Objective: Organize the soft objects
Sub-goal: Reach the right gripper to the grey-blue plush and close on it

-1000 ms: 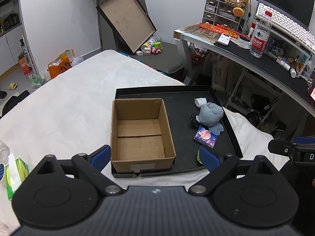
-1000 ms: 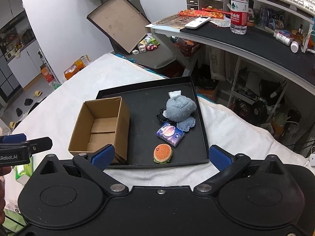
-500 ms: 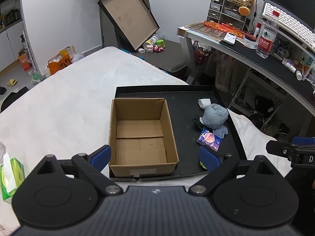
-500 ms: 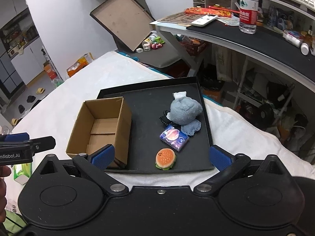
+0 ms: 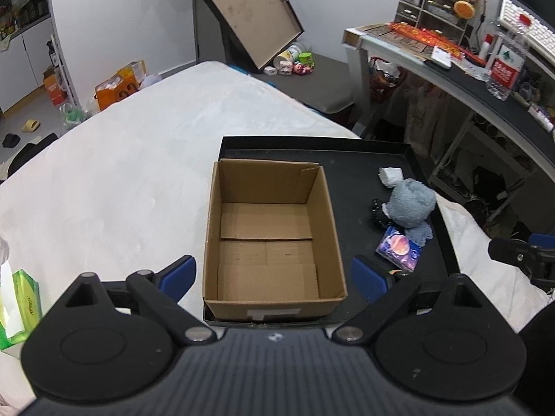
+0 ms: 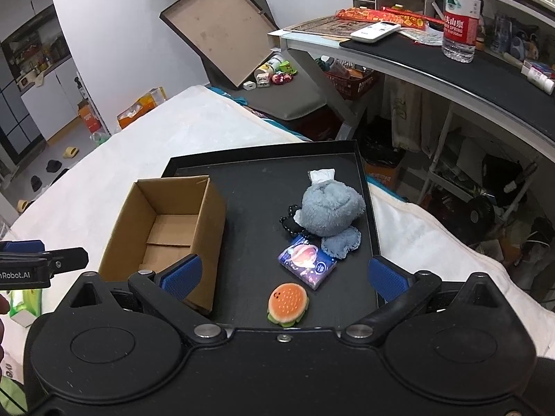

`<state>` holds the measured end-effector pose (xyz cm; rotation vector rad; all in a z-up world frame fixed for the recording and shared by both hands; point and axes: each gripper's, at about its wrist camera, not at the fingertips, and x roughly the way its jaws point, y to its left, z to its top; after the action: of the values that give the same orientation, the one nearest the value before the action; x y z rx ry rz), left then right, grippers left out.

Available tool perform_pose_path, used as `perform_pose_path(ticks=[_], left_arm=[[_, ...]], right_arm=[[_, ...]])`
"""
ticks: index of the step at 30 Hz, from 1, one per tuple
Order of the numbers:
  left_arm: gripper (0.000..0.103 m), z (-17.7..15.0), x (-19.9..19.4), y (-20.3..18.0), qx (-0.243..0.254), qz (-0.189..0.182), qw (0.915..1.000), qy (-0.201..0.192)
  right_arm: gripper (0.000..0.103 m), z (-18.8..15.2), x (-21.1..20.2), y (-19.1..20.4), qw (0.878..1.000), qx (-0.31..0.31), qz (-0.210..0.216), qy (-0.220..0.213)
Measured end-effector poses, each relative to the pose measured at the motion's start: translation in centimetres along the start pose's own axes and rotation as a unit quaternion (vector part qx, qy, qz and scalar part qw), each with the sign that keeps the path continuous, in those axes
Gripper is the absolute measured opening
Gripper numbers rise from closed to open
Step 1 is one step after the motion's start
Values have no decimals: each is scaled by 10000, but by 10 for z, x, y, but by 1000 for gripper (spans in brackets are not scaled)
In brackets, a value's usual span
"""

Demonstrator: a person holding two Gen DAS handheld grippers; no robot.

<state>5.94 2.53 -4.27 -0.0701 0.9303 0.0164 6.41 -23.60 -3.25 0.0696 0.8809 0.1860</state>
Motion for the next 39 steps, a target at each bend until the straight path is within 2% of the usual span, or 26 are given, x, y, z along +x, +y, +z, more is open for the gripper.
perform_pose_path(ticks=[24,35,39], left_arm=[[93,19,83,29,-428,457,9960,637],[92,19,108,50,-794,871,9903,740],[86,18,114,58,-984,997,9871,777]], right_arm=[[103,51,88,-28,9988,-126,37,479],[103,76,139,-45,9958,259,10,881],[103,86,160,-46,9944,367,-95,990]])
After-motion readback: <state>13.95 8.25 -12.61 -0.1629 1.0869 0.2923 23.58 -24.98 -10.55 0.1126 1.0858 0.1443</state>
